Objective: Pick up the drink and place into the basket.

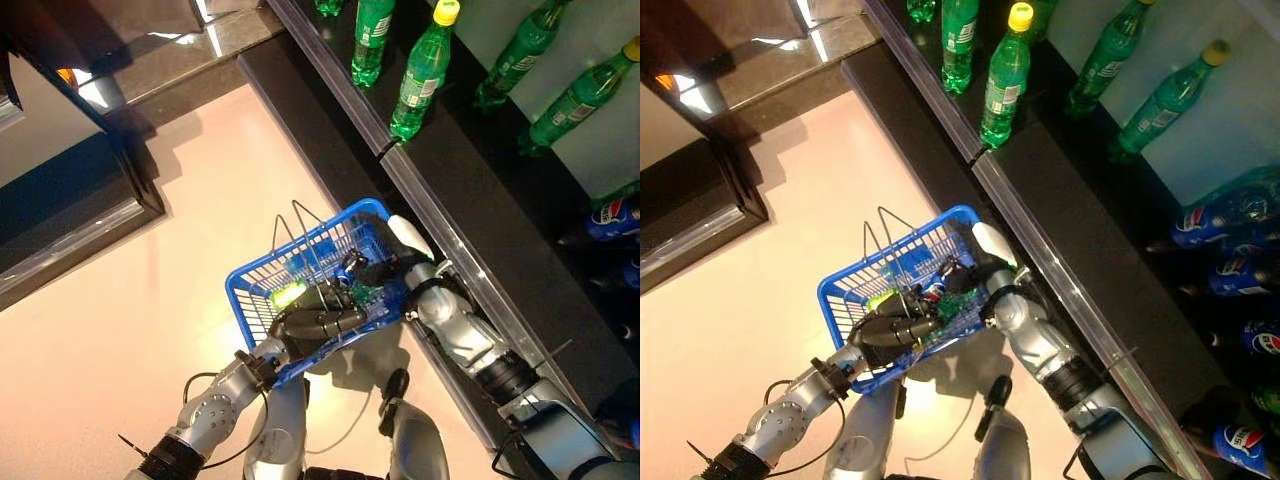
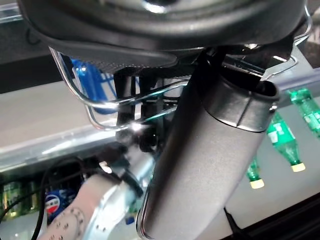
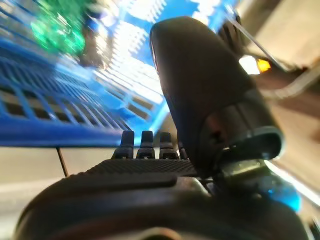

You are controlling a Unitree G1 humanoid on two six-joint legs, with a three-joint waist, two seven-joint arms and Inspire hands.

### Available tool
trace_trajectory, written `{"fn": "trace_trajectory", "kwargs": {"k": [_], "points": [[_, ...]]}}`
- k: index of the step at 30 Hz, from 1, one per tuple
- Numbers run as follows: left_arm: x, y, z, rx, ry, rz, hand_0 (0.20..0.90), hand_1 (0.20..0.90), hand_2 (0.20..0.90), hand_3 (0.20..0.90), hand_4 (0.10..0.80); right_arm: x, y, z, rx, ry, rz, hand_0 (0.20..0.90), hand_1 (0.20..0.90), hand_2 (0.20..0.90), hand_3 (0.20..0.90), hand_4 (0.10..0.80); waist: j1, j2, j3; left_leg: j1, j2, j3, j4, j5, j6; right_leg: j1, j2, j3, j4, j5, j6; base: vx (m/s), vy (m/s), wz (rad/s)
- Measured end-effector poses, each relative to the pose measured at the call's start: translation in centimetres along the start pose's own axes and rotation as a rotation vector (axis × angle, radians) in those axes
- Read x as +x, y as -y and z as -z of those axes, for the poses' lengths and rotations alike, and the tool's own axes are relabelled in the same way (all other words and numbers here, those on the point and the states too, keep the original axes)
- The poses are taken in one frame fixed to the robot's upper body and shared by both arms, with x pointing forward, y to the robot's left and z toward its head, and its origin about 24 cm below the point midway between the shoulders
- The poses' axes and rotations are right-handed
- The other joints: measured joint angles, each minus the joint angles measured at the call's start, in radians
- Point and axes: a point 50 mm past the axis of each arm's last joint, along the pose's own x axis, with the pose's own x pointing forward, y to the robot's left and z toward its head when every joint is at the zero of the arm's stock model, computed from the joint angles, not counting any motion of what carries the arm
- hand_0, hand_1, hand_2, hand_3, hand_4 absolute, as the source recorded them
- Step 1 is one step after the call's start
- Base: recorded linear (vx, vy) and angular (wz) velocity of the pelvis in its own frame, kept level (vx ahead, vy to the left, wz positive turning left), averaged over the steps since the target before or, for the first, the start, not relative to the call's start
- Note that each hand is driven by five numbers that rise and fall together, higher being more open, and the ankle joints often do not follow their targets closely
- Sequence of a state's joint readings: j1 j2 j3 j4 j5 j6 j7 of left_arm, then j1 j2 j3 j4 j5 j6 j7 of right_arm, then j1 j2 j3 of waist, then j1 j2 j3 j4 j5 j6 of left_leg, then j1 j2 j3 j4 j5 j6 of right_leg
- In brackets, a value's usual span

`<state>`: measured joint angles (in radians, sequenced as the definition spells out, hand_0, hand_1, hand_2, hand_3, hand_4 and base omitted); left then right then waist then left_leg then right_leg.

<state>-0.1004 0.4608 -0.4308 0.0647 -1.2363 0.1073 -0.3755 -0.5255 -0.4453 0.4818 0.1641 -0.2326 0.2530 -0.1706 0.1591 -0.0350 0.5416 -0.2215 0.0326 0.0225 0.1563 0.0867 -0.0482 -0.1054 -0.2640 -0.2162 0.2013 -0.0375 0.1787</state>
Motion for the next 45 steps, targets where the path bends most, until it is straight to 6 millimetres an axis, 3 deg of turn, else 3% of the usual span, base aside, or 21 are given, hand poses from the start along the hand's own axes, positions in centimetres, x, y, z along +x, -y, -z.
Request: {"fn": "trace_trajectory", "kwargs": {"k": [9,13,19,26,30,35,42,45], "points": [[-3.0,-1.9,1.4,-0.073,0.04,-0.18,0.3,0.3,0.3,0.2,0.1,-3.8,1.1,1.2,0.115,0.039,0.163,0.9,0.9,0.9,0.9,0.8,-0.027,-0.009,-0.003,0.085,0.006,0.022,-0.037,-0.01,-0.004,0.09,0.009,0.005,-0.066,0.011,0.002,0.059,0.051,-0.06],[-4.8,-2.9,1.8,-0.042,0.051,-0.306,0.3,0.3,0.3,0.2,0.1,-5.7,1.6,2.6,0.145,0.023,0.222,0.9,0.9,0.9,0.9,0.8,-0.035,-0.013,-0.006,0.138,0.01,0.034,-0.068,-0.014,-0.007,0.134,0.014,0.007,-0.092,0.015,0.002,0.047,0.056,-0.06],[-6.8,-4.0,1.7,-0.043,0.145,-0.462,0.3,0.3,0.3,0.2,0.1,-8.0,1.9,3.3,0.238,0.036,0.264,0.9,0.9,0.9,0.9,0.8,-0.052,-0.016,-0.013,0.182,0.015,0.042,-0.102,-0.015,-0.013,0.17,0.02,0.01,-0.122,0.015,0.002,0.01,0.027,-0.05],[-9.4,-5.1,1.6,0.103,0.2,-0.685,0.3,0.3,0.3,0.2,0.1,-10.0,0.9,4.2,0.377,0.028,0.232,0.9,0.9,0.9,0.9,0.8,-0.057,-0.024,-0.034,0.223,0.016,0.054,-0.139,-0.011,-0.016,0.192,0.022,0.025,-0.138,0.015,0.003,-0.018,0.018,-0.06],[-10.7,-5.7,1.2,0.138,0.228,-0.769,0.3,0.3,0.3,0.2,0.1,-11.0,-0.3,4.6,0.511,0.007,0.176,0.9,0.9,0.9,0.9,0.8,-0.061,-0.034,-0.059,0.239,0.016,0.057,-0.152,-0.01,-0.016,0.206,0.022,0.028,-0.15,0.015,0.003,-0.02,0.001,-0.01],[-12.0,-6.6,2.8,0.092,0.236,-0.858,0.3,0.3,0.3,0.2,0.1,-12.2,-2.2,5.7,0.661,-0.063,0.115,0.9,0.9,0.9,0.9,0.8,-0.086,-0.045,-0.146,0.244,0.015,0.058,-0.178,-0.005,-0.018,0.208,0.024,0.029,-0.17,0.016,0.004,-0.045,-0.014,-0.01],[-14.8,-8.1,7.1,-0.005,0.173,-1.032,0.3,0.3,0.3,0.2,0.1,-15.5,-7.1,10.1,0.875,-0.354,0.061,0.9,0.9,0.9,0.9,0.8,-0.121,-0.048,-0.26,0.282,0.022,0.079,-0.218,-0.002,-0.022,0.229,0.031,0.041,-0.203,0.018,0.004,-0.041,-0.008,-0.08],[-15.4,-8.4,8.8,-0.061,0.142,-1.091,0.3,0.3,0.3,0.2,0.1,-16.4,-8.7,10.8,0.937,-0.43,0.044,0.9,0.9,0.9,0.9,0.8,-0.138,-0.043,-0.284,0.292,0.029,0.093,-0.231,0.001,-0.024,0.227,0.036,0.056,-0.207,0.019,0.002,-0.011,-0.016,-0.11]]}}
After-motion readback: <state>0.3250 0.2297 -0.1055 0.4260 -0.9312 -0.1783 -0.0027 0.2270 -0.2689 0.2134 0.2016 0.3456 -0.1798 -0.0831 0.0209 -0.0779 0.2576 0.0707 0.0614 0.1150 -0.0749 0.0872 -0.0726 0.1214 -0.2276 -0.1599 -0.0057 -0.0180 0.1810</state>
